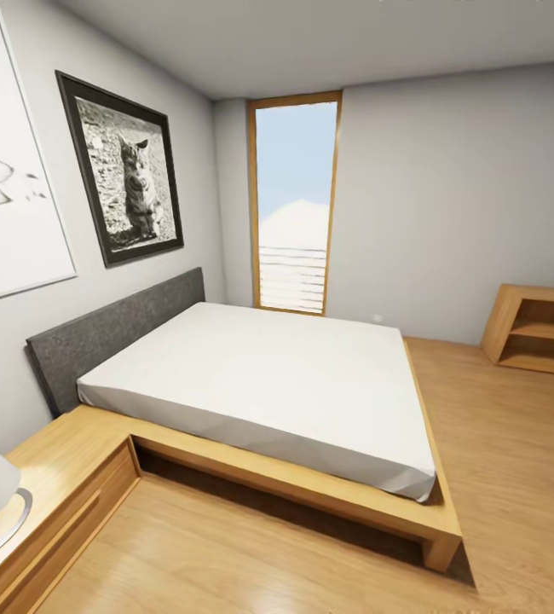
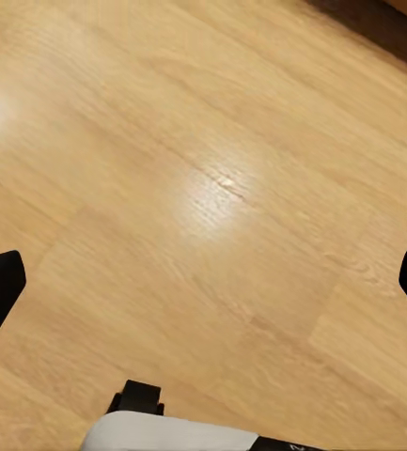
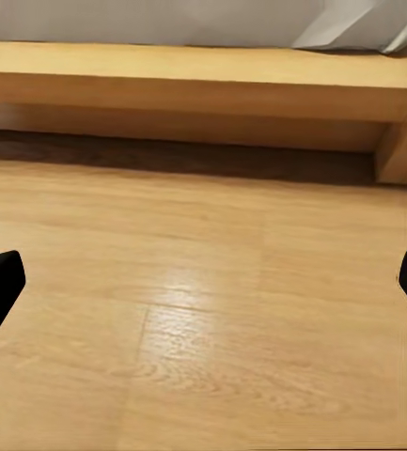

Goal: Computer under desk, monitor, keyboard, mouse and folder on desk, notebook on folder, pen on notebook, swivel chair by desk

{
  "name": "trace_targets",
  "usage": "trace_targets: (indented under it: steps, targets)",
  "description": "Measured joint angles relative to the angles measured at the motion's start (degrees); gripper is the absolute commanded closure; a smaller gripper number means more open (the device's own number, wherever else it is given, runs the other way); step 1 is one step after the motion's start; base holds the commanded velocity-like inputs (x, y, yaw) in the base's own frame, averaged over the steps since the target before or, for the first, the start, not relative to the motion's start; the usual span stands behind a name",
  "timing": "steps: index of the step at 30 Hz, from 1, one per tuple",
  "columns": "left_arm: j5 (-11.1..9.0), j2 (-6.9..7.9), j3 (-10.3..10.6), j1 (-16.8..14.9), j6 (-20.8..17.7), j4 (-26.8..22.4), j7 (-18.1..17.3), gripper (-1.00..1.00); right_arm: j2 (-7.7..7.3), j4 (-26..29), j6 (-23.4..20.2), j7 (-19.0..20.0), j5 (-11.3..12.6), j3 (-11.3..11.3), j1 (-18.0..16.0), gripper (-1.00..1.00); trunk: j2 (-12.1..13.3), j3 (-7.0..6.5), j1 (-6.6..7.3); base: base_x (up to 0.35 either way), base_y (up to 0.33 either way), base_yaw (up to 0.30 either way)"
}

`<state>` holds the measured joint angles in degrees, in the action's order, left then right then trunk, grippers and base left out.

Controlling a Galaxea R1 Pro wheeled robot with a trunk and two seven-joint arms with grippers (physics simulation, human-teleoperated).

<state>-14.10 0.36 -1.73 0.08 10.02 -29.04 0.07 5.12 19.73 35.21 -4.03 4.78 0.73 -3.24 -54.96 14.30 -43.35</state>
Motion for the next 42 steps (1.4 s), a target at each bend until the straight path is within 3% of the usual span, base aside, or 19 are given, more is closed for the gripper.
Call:
trace_targets:
  steps: [11,42]
  targets:
    - [-0.1,0.07,0.2,0.0,7.6,4.7,-0.1,-1.0,-0.07,-0.1,-0.1,0.3,-0.4,-0.1,0.0,-1.0,0.0,0.01,0.0,0.0,0.0,-0.284]
    - [-0.1,-0.01,0.4,0.0,8.2,6.5,-0.2,-1.0,-0.13,-0.1,-0.3,0.4,-0.6,-0.1,0.0,-1.0,0.0,0.7,0.0,0.0,0.0,-0.287]
